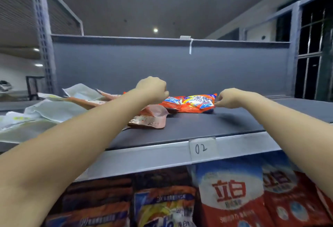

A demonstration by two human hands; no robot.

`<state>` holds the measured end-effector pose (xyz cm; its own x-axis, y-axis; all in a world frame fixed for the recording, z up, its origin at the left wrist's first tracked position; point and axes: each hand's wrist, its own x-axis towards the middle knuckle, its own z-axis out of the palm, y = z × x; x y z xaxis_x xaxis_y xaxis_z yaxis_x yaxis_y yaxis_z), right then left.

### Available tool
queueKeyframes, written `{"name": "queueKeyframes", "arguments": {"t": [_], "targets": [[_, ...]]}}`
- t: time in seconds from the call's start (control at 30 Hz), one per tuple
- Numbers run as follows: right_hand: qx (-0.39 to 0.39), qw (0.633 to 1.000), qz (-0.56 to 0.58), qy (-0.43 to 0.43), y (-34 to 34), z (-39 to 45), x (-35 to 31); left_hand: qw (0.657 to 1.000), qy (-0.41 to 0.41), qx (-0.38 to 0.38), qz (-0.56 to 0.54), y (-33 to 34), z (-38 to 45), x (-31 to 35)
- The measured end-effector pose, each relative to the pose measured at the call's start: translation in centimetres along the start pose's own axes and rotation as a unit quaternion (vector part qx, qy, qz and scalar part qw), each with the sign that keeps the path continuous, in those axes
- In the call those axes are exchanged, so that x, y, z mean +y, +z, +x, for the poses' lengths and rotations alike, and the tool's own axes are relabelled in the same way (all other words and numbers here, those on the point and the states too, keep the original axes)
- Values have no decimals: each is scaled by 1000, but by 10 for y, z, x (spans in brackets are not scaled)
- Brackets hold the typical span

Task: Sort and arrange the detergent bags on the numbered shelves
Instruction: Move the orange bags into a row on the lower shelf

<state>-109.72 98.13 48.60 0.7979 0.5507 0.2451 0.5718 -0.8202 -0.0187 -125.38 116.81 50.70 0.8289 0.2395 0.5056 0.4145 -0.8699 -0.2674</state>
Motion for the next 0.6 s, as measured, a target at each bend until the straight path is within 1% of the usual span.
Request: {"name": "queueKeyframes", "arguments": {"t": [0.07, 0.17, 0.3, 0.43, 0.5, 0.6], "targets": [[-48, 996, 52, 48, 12, 26, 2, 1000, 7, -9, 7, 13, 14, -3], [-94, 974, 186, 90, 21, 58, 4, 1000, 29, -2, 9, 26, 37, 9], [-108, 953, 265, 96, 25, 89, 4, 998, 66, 0, 0, 39, 63, 39], [-147, 910, 381, 76, 30, 121, 11, 997, 79, -5, -10, 60, 83, 63], [-160, 901, 397, 74, 31, 136, 15, 996, 79, -10, -34, 70, 87, 69], [-142, 912, 371, 104, 40, 148, 9, 994, 73, -8, -79, 79, 83, 69]]}}
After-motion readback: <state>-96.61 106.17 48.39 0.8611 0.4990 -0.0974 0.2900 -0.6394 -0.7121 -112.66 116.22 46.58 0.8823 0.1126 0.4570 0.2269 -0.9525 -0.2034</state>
